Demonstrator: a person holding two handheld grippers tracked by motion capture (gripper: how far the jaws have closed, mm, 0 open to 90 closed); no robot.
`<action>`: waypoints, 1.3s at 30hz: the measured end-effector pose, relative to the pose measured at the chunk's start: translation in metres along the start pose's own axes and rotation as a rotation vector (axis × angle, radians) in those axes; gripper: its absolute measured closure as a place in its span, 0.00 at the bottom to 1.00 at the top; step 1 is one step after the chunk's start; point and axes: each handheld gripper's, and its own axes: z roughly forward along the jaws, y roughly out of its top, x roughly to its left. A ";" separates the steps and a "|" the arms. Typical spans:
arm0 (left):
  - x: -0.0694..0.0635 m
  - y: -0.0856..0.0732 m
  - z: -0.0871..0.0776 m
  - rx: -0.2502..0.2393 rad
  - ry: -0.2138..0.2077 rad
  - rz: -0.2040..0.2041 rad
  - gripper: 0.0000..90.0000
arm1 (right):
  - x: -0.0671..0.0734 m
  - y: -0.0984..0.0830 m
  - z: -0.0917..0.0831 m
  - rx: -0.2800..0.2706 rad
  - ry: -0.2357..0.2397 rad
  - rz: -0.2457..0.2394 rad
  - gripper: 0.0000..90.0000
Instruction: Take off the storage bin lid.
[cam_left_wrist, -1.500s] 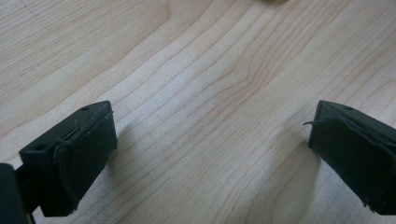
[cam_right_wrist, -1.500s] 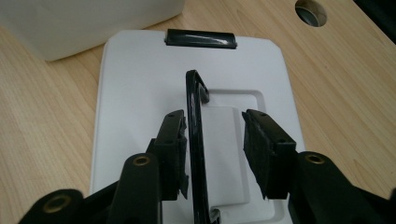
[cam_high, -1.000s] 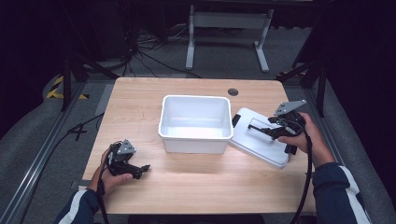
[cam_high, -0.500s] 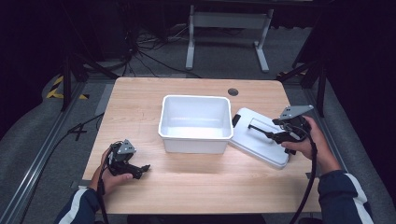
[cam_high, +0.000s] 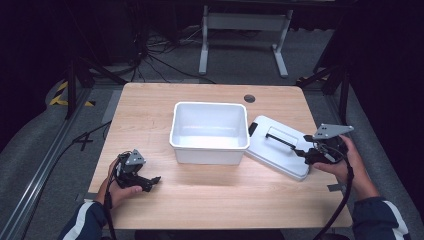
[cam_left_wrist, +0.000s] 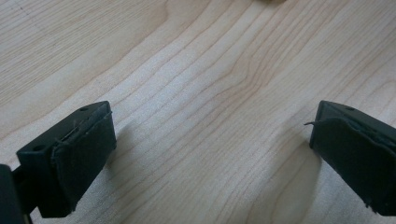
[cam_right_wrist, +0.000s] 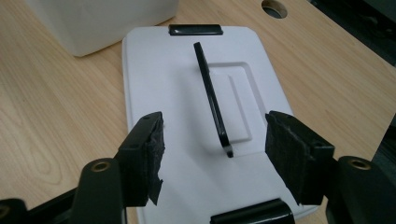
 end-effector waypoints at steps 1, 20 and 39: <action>0.000 0.000 0.000 0.000 0.000 0.000 0.01 | 0.001 -0.004 -0.002 -0.001 -0.001 0.005 0.42; 0.000 0.000 0.000 0.000 0.001 0.000 0.01 | 0.016 -0.046 -0.019 -0.040 -0.008 0.034 0.38; 0.000 0.000 0.000 0.001 0.004 0.005 0.01 | 0.030 -0.089 -0.007 -0.042 0.019 0.073 0.36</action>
